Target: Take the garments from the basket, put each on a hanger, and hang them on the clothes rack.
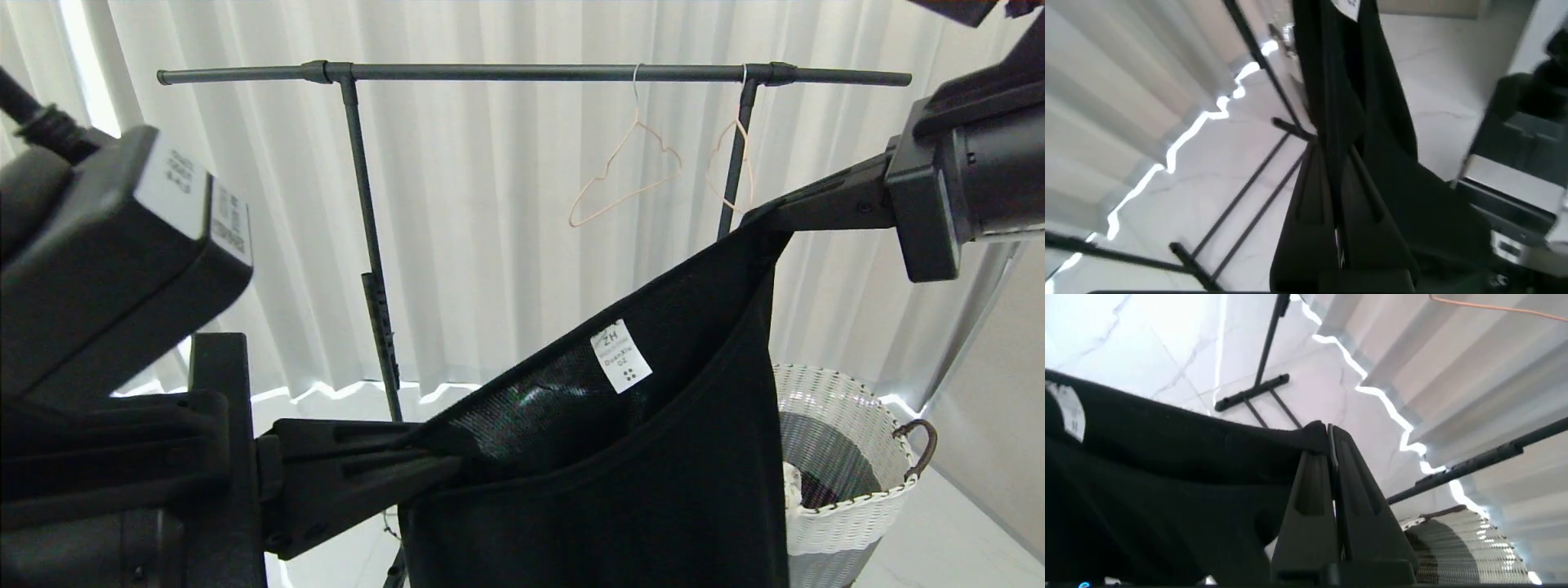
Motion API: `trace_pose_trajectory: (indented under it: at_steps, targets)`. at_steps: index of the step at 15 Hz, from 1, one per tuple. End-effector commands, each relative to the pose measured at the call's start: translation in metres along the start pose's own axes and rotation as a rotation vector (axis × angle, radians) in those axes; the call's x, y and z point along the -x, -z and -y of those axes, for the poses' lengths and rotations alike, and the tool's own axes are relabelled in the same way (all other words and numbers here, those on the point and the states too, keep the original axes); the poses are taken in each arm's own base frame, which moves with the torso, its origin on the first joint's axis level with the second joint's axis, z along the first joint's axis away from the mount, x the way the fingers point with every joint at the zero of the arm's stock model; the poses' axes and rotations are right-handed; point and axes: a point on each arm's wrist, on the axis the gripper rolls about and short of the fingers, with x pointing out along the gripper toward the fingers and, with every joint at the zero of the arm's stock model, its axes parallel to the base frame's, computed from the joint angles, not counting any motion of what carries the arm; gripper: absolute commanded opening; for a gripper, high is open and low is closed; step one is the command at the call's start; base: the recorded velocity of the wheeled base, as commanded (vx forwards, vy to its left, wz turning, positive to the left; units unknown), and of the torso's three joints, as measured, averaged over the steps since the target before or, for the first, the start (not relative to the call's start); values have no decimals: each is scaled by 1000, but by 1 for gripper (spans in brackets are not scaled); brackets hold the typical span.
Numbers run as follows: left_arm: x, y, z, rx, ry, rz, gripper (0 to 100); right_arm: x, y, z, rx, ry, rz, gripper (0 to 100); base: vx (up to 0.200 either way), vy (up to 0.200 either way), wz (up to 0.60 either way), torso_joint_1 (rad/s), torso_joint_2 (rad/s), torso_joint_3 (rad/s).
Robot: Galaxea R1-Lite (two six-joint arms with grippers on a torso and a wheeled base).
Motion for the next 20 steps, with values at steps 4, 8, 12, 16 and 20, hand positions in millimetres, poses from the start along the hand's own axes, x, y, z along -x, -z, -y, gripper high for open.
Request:
trace_pose_trajectory:
  at_steps: [4,8,12,16,20]
  targets:
    - [-24,-30,-33,54,-182,14,0,19,8,4,-21,22,-37,0,0,0,0,0,0,0]
    - [-41,-55,-51,65,-228,52,0,32,16,5,-33,33,-68,0,0,0,0,0,0,0]
    - [-47,-50,-51,66,-229,27,0,36,23,3,-39,46,-90,100,0,0,0,0,0,0]
    - [-55,-42,-61,76,-277,-21,0,58,40,-2,-126,31,-86,100,0,0,0,0,0,0]
    - [-52,-19,-82,106,-414,-122,0,72,53,29,-378,214,-97,100,0,0,0,0,0,0]
